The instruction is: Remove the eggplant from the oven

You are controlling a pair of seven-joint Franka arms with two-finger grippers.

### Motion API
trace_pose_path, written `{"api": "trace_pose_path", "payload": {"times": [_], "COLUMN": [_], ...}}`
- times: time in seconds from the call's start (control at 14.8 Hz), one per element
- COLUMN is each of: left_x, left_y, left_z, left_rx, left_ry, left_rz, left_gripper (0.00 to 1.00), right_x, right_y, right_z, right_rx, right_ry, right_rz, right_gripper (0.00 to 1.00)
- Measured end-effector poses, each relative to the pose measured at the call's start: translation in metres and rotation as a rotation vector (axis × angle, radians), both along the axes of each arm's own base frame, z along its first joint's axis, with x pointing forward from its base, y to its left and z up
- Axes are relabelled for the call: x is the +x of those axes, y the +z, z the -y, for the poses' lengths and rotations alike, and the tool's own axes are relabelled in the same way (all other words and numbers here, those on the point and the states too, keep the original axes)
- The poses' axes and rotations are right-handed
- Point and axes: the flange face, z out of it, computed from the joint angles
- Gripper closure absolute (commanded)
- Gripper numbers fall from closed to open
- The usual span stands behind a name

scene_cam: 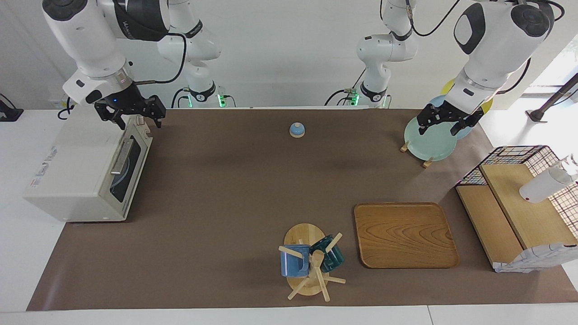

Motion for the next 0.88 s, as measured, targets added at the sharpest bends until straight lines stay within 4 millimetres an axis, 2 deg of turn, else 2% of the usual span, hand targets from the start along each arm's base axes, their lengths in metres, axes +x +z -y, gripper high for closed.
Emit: {"api": "trace_pose_path", "payload": {"times": [0.41, 0.47, 0.54, 0.61, 0.68, 0.88], "left_x": [0.000, 0.000, 0.000, 0.000, 0.000, 0.000], "left_y": [0.000, 0.000, 0.000, 0.000, 0.000, 0.000], "left_z": [0.000, 0.000, 0.000, 0.000, 0.000, 0.000], "left_rx": [0.000, 0.000, 0.000, 0.000, 0.000, 0.000], "left_ry": [0.000, 0.000, 0.000, 0.000, 0.000, 0.000], "left_rz": [0.000, 0.000, 0.000, 0.000, 0.000, 0.000], "left_gripper": [0.00, 0.00, 0.00, 0.00, 0.00, 0.00], "right_x": [0.001, 0.002, 0.003, 0.004, 0.003, 0.001], "right_y": [0.002, 0.003, 0.004, 0.004, 0.002, -0.021], "right_z": [0.000, 0.000, 0.000, 0.000, 0.000, 0.011], "right_rx": [0.000, 0.000, 0.000, 0.001, 0.002, 0.003], "right_ry": [0.001, 0.001, 0.006, 0.015, 0.024, 0.047], "right_rz": [0.015, 0.030, 0.037, 0.039, 0.037, 0.069], "right_gripper": [0.00, 0.13, 0.55, 0.90, 1.00, 1.00]}}
